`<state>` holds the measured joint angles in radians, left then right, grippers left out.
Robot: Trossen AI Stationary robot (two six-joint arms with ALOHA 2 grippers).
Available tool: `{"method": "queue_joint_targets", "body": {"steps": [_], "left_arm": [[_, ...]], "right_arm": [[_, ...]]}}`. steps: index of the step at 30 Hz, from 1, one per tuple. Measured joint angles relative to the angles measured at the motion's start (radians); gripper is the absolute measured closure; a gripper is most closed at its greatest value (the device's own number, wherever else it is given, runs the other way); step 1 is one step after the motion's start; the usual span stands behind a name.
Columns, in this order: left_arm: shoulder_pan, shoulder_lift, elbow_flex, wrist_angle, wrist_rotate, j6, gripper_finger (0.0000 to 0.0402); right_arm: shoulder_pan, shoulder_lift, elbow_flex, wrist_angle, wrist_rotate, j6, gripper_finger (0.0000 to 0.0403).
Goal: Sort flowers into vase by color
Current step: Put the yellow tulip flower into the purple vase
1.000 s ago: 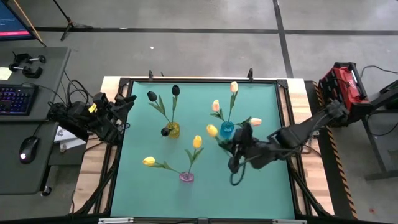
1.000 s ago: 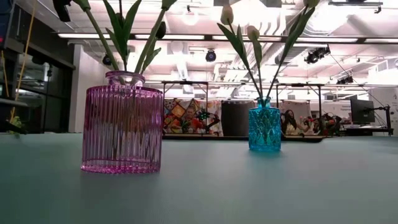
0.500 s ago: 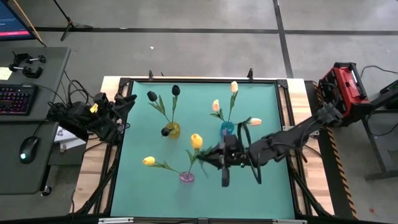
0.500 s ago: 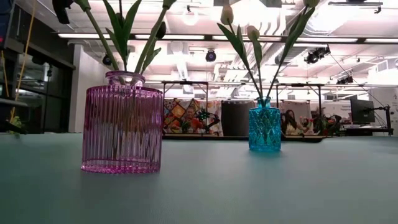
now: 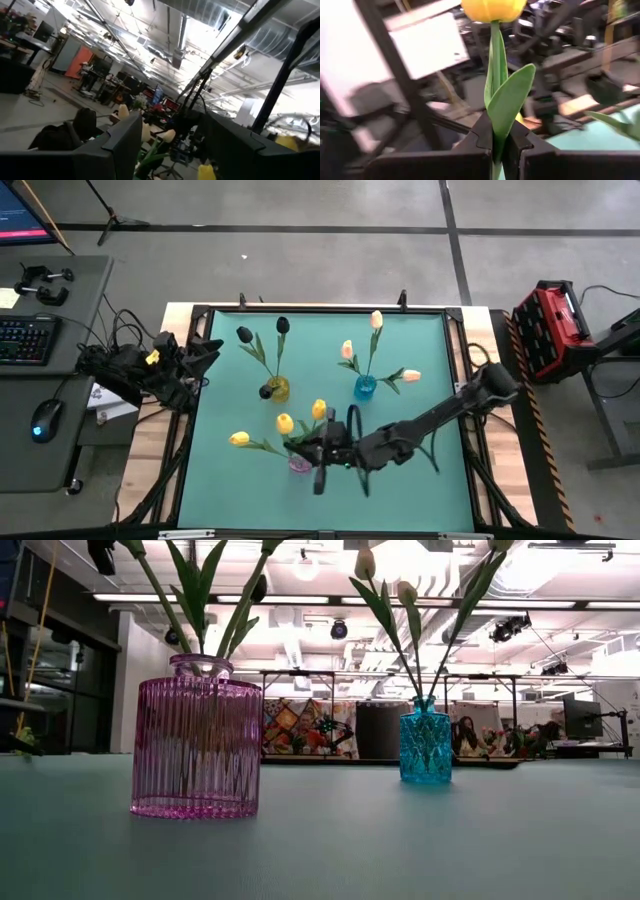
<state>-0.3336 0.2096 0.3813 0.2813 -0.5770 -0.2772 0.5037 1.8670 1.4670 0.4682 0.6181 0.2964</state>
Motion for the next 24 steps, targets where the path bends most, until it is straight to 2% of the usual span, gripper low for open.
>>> {"method": "queue_joint_targets", "body": {"steps": [4,10,18,24], "left_arm": [[0.0,0.0,0.0,0.008,0.006,-0.029,0.0198],[0.0,0.0,0.0,0.033,0.018,-0.035,0.0198],[0.0,0.0,0.0,0.038,0.017,-0.035,0.0198],[0.0,0.0,0.0,0.038,0.017,-0.037,0.0198]], "right_arm": [[0.0,0.031,-0.001,0.0,0.079,-0.05,0.0403],[0.001,0.033,-0.059,0.078,0.08,-0.054,0.0403],[0.002,0.034,-0.202,0.322,0.102,-0.044,0.0403],[0.017,0.034,-0.235,0.334,0.112,-0.043,0.0403]]}}
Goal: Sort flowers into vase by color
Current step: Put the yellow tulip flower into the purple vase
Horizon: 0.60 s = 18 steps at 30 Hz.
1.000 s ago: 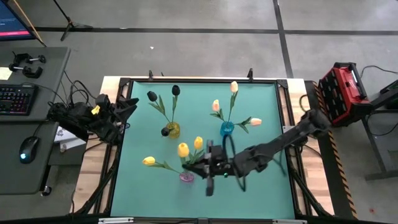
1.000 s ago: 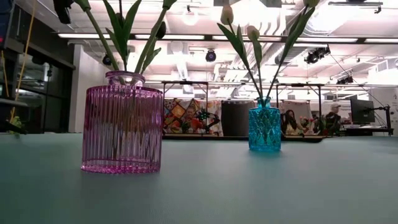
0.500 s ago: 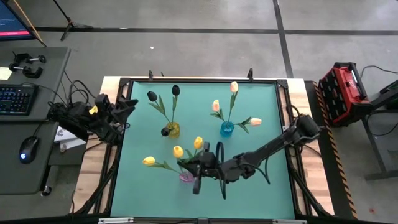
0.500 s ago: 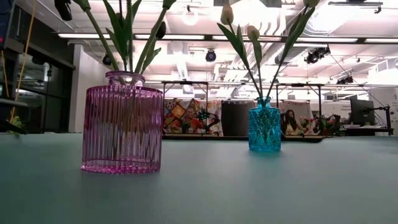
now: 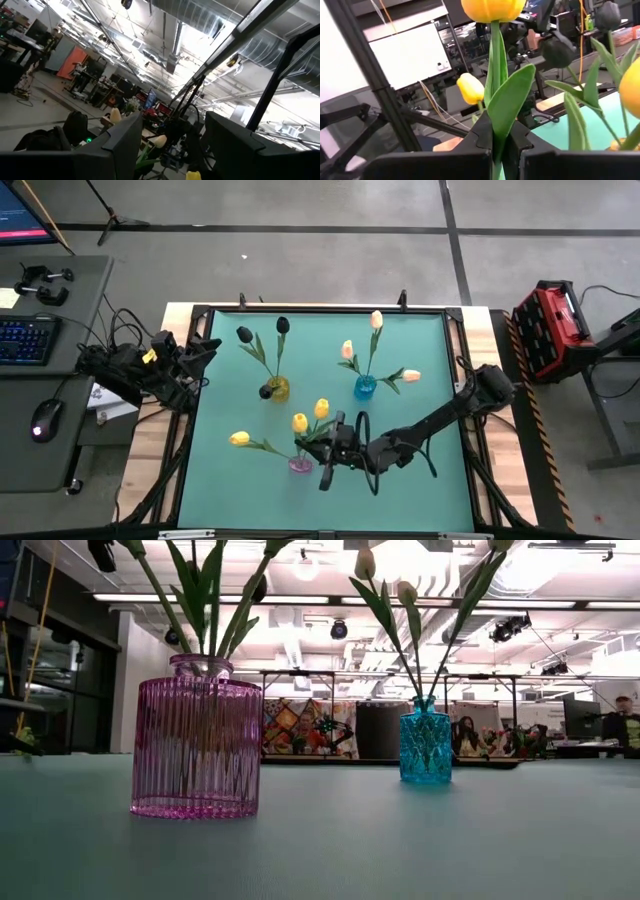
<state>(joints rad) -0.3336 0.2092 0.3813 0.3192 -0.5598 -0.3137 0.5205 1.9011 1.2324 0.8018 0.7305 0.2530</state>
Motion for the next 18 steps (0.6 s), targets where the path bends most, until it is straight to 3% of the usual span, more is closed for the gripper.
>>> {"method": "queue_joint_targets", "body": {"steps": [5,8,18], "left_arm": [[0.0,0.0,0.0,0.0,0.0,0.0,0.0198],[0.0,0.0,0.0,0.0,0.0,-0.001,0.0198],[0.0,0.0,0.0,0.0,-0.001,0.001,0.0198]], "right_arm": [[0.006,-0.003,0.004,-0.02,-0.001,0.006,0.04],[0.006,-0.025,0.004,-0.065,0.0,0.062,0.0376],[0.006,-0.142,0.006,-0.302,-0.032,0.175,0.0174]]}}
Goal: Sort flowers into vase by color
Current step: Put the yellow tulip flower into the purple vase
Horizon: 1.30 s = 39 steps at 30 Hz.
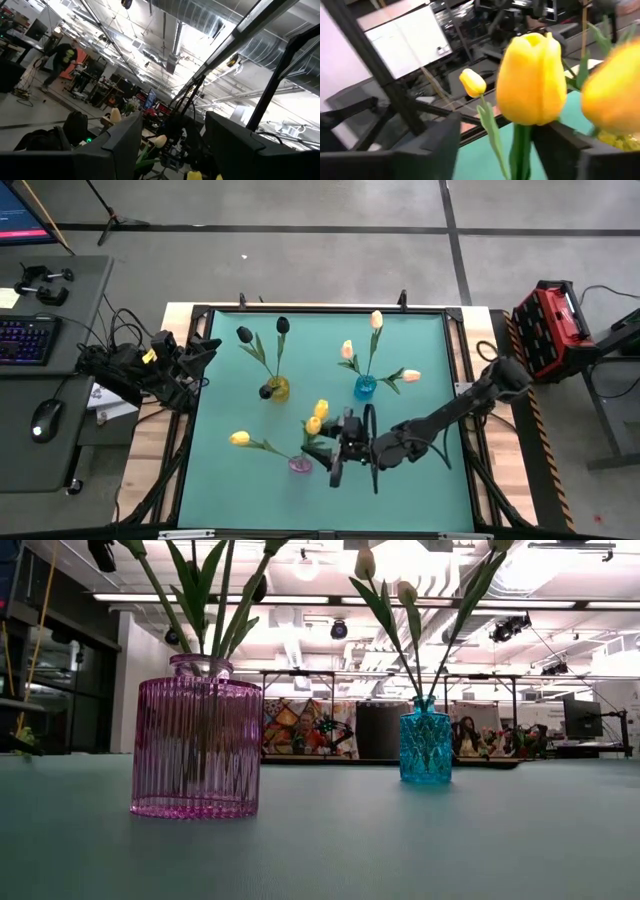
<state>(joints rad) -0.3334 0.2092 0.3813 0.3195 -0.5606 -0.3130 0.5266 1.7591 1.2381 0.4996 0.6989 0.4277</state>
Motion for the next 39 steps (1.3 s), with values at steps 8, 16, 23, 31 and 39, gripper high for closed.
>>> {"method": "queue_joint_targets", "body": {"steps": [8,16,23,31,39], "left_arm": [[0.0,0.0,0.0,0.01,0.0,0.001,0.0198],[0.0,0.0,0.0,0.019,0.0,0.002,0.0198],[0.0,0.0,0.0,0.017,-0.003,0.003,0.0198],[0.0,0.0,0.0,0.018,-0.008,0.002,0.0198],[0.0,0.0,0.0,0.02,-0.011,0.002,0.0198]], "right_arm": [[0.0,-0.117,0.0,-0.103,-0.101,-0.007,0.0075],[-0.009,-0.142,0.001,-0.222,-0.109,0.068,0.0076],[-0.044,-0.073,0.001,-0.196,-0.266,0.164,0.0077],[-0.049,-0.049,0.001,-0.234,-0.441,0.202,0.0077],[-0.047,-0.075,0.001,-0.383,-0.515,0.244,0.0077]]}}
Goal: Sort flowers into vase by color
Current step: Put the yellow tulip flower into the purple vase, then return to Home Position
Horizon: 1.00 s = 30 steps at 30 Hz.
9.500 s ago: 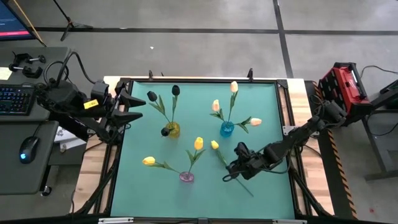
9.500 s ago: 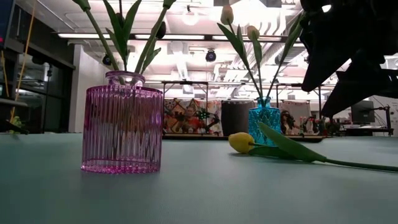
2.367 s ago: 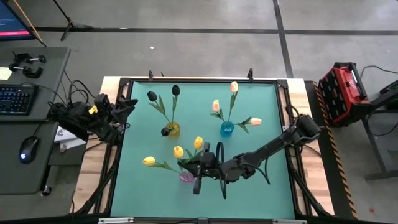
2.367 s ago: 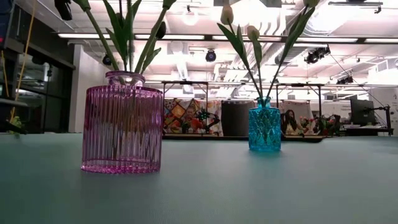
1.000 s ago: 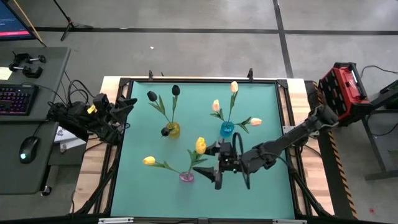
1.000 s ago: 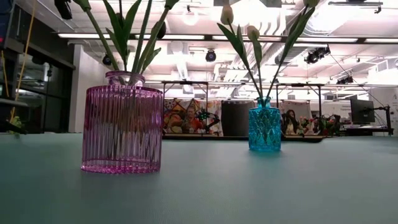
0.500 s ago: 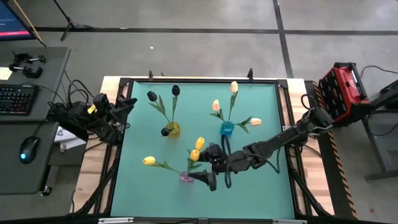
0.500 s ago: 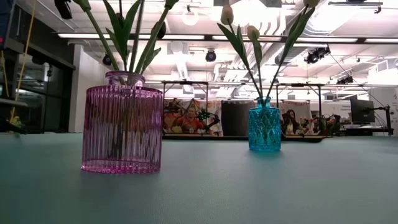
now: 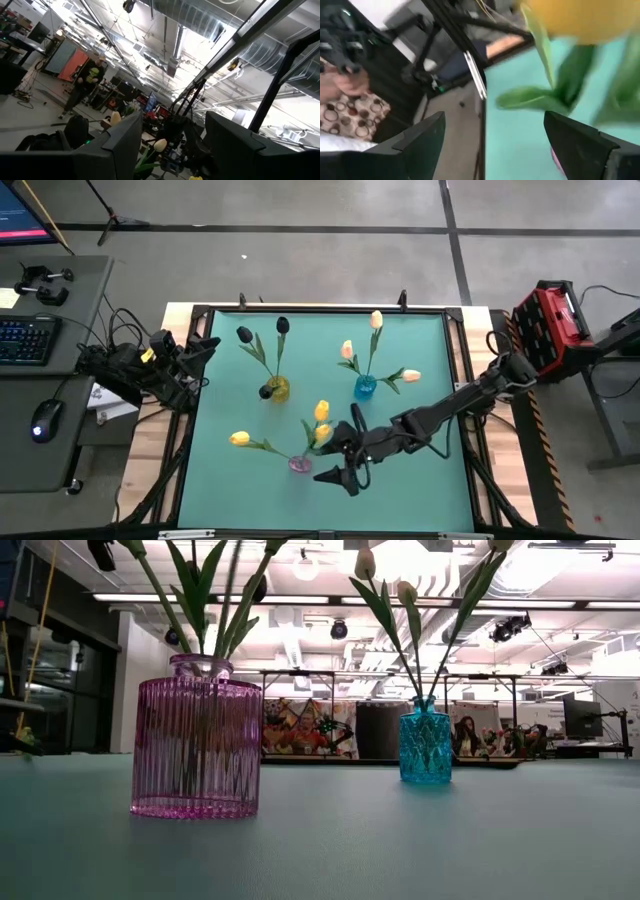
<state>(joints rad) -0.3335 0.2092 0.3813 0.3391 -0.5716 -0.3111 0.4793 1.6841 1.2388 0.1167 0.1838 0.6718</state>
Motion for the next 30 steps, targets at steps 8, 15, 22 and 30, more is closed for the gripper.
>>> {"method": "queue_joint_targets", "body": {"steps": [8,15,22,30], "left_arm": [[0.0,0.0,0.0,0.003,-0.002,0.0,0.0198],[0.0,0.0,0.0,0.003,-0.002,0.008,0.0198],[0.0,-0.001,0.0,0.055,-0.012,0.087,0.0198],[0.0,0.001,-0.023,-0.058,0.212,0.128,0.0216]], "right_arm": [[0.002,-0.085,0.0,-0.214,-0.06,0.092,0.0077],[0.032,-0.163,0.0,-0.364,-0.186,0.178,0.0088],[0.076,-0.249,0.0,-0.629,-0.237,0.248,0.0176],[0.116,-0.343,0.0,-0.867,-0.133,0.273,0.0386]]}}
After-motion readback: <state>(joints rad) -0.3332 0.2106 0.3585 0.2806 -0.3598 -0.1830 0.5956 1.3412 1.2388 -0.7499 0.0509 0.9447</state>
